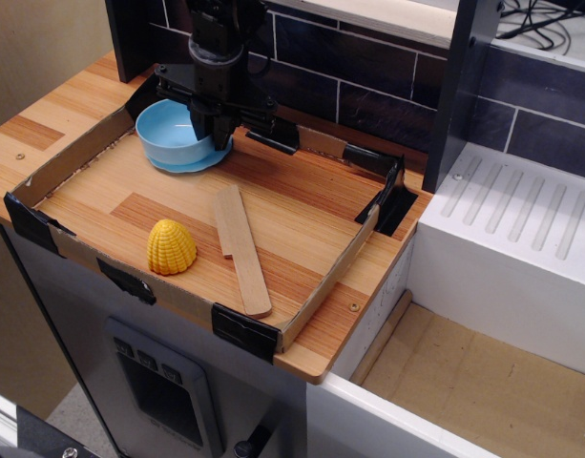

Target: Put bowl on plate

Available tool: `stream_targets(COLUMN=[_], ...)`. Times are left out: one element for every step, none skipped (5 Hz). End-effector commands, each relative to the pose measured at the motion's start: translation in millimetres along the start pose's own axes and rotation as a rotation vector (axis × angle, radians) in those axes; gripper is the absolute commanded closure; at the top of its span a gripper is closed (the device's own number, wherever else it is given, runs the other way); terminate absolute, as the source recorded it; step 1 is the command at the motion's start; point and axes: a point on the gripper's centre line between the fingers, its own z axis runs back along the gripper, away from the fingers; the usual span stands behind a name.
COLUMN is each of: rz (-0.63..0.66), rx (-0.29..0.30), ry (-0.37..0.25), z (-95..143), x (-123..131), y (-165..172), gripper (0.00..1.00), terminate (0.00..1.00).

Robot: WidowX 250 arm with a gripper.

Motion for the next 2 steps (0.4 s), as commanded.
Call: stream_targets(rz=[0.037,0.043], rx=[0.029,0.016], ry=[-0.069,-0.087], z=[23,44], x=[19,20], y=[1,-3], gripper=[0.0,0.0], terminate=[0.0,0.0])
